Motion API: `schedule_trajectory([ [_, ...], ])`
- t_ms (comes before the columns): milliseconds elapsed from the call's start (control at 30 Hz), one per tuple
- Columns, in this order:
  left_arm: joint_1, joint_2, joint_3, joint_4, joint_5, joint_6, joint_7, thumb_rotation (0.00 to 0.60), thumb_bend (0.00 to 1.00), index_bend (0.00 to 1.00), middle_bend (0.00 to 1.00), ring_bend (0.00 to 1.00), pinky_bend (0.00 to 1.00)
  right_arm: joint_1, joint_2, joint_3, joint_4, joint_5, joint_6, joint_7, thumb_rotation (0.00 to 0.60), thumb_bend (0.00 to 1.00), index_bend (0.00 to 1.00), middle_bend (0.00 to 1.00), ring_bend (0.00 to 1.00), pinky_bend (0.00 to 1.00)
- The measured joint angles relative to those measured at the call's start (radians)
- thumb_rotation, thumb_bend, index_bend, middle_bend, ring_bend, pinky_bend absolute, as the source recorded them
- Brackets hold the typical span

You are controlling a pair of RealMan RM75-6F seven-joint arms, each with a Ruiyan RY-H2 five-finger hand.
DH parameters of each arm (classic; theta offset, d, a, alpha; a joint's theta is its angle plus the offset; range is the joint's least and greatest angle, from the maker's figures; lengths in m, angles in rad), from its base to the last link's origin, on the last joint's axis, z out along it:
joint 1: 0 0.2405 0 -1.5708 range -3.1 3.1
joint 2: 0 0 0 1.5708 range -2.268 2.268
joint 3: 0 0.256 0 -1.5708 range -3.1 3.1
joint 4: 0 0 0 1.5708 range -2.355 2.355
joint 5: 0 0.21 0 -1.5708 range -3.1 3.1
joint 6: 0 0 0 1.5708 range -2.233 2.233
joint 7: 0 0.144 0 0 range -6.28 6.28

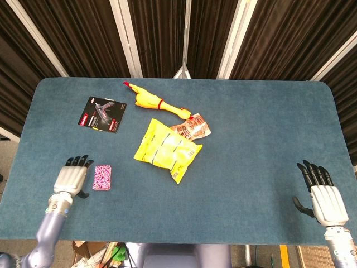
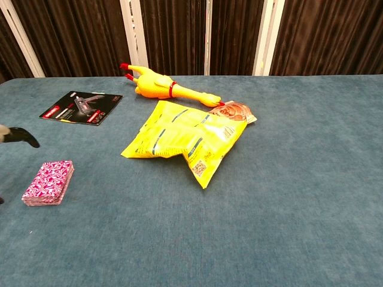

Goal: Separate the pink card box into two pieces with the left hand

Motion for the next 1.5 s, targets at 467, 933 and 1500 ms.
schedule_trajectory([
  [467,-0.087,-0.094,0.006,0.084,-0.112,0.034,0.024,0.6,0.23,0.14,0.0,0.0,0.0,0.001,0.002,-0.001,-0.002,0.0,-0.001,0.003,0.6,0.36,0.0,0.0,0.0,0.06],
  [933,-0.135,-0.144,0.027,0.121,-0.156,0.037,0.016,0.6,0.25,0.16,0.0,0.0,0.0,0.001,0.004,-0.001,-0.003,0.0,-0.003,0.007,0.6,0.36,0.0,0.0,0.0,0.06],
  [1500,-0.144,-0.155,0.034,0.147,-0.139,0.033,-0.053,0.6,0.42,0.39,0.0,0.0,0.0,0.001,0.004,-0.001,-0.005,0.0,-0.002,0.007,0.6,0.36,0.0,0.0,0.0,0.06],
])
